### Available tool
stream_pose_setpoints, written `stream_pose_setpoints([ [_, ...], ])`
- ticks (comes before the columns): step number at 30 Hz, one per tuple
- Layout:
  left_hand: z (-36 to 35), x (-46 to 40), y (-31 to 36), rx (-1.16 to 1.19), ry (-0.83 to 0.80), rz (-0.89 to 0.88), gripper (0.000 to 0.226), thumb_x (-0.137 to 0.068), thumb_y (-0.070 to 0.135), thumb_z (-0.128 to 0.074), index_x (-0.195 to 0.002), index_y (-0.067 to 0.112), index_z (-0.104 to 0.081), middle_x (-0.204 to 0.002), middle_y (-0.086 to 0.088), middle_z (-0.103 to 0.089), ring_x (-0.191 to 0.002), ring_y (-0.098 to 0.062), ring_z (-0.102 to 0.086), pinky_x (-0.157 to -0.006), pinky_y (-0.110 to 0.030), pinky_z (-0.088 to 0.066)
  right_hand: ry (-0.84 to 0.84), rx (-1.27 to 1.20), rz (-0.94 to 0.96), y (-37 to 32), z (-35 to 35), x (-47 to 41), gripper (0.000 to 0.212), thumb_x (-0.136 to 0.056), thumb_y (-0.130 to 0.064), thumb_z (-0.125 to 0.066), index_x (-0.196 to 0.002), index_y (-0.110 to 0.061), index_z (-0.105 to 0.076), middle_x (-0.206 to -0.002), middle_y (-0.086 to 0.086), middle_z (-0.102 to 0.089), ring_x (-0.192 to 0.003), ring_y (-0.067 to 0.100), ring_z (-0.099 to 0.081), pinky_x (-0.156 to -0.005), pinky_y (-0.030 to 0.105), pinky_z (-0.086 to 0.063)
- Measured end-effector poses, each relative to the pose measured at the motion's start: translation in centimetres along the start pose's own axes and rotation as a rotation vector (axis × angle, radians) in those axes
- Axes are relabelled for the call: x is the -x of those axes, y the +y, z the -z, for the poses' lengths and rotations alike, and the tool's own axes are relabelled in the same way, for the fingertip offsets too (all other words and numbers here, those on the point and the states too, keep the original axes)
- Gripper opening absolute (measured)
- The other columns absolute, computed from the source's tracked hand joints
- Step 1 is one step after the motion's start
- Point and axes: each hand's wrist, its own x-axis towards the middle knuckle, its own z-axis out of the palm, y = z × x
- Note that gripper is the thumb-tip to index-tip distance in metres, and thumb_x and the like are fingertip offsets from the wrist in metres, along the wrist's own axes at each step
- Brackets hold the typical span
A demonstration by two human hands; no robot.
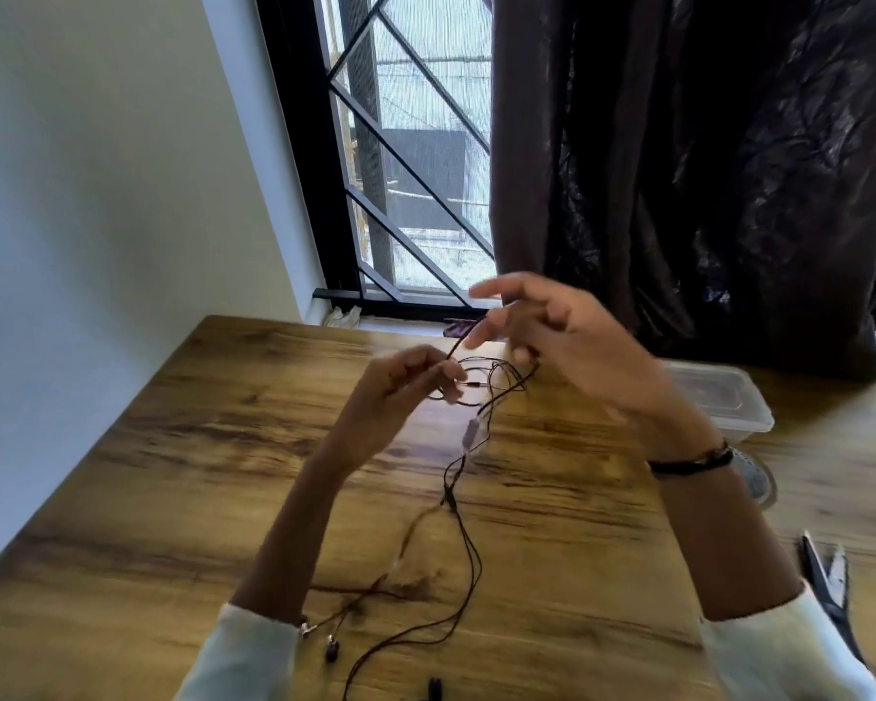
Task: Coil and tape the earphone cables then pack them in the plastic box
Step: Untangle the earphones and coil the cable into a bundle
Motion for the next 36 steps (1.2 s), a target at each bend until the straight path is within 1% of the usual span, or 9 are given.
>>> stream_pose_setpoints([
  [5,3.0,-0.9,0.4,0.036,-0.032,-0.013,0.024,-0.094,-0.012,-0.042,-0.098,0.004,-0.059,-0.071,0.014,-0.064,-0.064,-0.002,-0.056,-0.068,-0.02,-0.051,0.331,-0.093,0.16,-1.4,3.8,2.2,0.021,-0.1,-0.012,-0.049,-0.117,-0.012,-0.06,-0.087,0.0,-0.074,-0.059,0.001,-0.045,-0.056,0.009,-0.038],
  [9,4.9,-0.8,1.3,0.026,0.047,0.035,0.016,-0.094,0.006,-0.048,-0.089,0.007,-0.063,-0.067,0.007,-0.056,-0.056,-0.002,-0.048,-0.059,-0.021,-0.047,0.543,-0.119,0.186,-0.5,7.6,4.6,0.02,-0.101,-0.019,-0.048,-0.116,-0.022,-0.061,-0.089,-0.003,-0.073,-0.063,0.0,-0.047,-0.062,0.01,-0.042],
  [16,4.1,-2.1,5.0,0.122,0.067,0.071,0.023,-0.087,0.031,-0.059,-0.085,0.014,-0.074,-0.054,0.009,-0.049,-0.041,0.0,-0.031,-0.038,-0.011,-0.02,0.169,0.274,-0.23,2.8,6.7,6.7,0.028,-0.095,-0.015,-0.052,-0.119,-0.005,-0.064,-0.093,-0.011,-0.073,-0.082,-0.007,-0.066,-0.074,0.007,-0.05],
  [19,2.7,-3.2,6.4,0.083,0.009,0.067,0.023,-0.089,0.027,-0.06,-0.088,0.009,-0.074,-0.051,0.009,-0.05,-0.041,0.0,-0.029,-0.037,-0.01,-0.02,0.221,0.305,-0.145,1.7,3.7,5.3,0.024,-0.096,-0.02,-0.052,-0.115,-0.012,-0.065,-0.079,-0.027,-0.069,-0.072,-0.018,-0.061,-0.067,0.003,-0.048],
  [22,1.3,-4.0,7.4,0.018,-0.04,0.064,0.022,-0.093,0.017,-0.058,-0.088,0.001,-0.073,-0.051,0.007,-0.05,-0.04,-0.001,-0.029,-0.037,-0.012,-0.019,0.146,0.059,-0.018,-0.3,1.1,3.0,0.033,-0.093,-0.016,-0.049,-0.118,0.001,-0.062,-0.117,0.011,-0.067,-0.105,0.012,-0.066,-0.096,0.026,-0.051],
  [24,0.8,-4.3,7.9,-0.007,-0.056,0.058,0.025,-0.094,0.016,-0.058,-0.091,-0.005,-0.07,-0.051,0.006,-0.052,-0.04,-0.001,-0.03,-0.038,-0.012,-0.021,0.133,0.04,0.054,-1.4,0.0,1.7,0.027,-0.09,-0.015,-0.056,-0.111,-0.002,-0.067,-0.102,0.017,-0.072,-0.097,0.023,-0.069,-0.088,0.03,-0.055],
  [27,1.1,-4.2,8.3,0.023,-0.066,0.068,0.026,-0.094,0.022,-0.057,-0.092,0.0,-0.072,-0.051,0.007,-0.051,-0.039,-0.001,-0.03,-0.038,-0.012,-0.024,0.264,0.218,0.19,-2.1,0.3,1.1,0.014,-0.092,-0.009,-0.062,-0.1,-0.011,-0.073,-0.08,0.003,-0.074,-0.073,0.02,-0.069,-0.069,0.03,-0.055],
  [29,1.7,-3.8,8.3,0.081,-0.105,0.083,0.027,-0.094,0.026,-0.056,-0.091,0.006,-0.074,-0.051,0.007,-0.05,-0.038,-0.001,-0.031,-0.038,-0.012,-0.027,0.385,0.312,0.257,-2.4,1.7,1.1,0.014,-0.093,-0.009,-0.061,-0.097,-0.012,-0.074,-0.079,-0.001,-0.074,-0.072,0.022,-0.068,-0.074,0.039,-0.057],
  [36,2.9,-2.8,7.7,0.163,-0.205,0.169,0.028,-0.092,0.029,-0.055,-0.1,0.009,-0.074,-0.059,0.004,-0.05,-0.041,-0.002,-0.031,-0.041,-0.013,-0.029,0.695,0.447,0.151,-0.3,7.3,1.2,0.014,-0.095,-0.015,-0.059,-0.094,-0.022,-0.071,-0.088,0.004,-0.074,-0.082,0.011,-0.067,-0.08,0.022,-0.051],
])
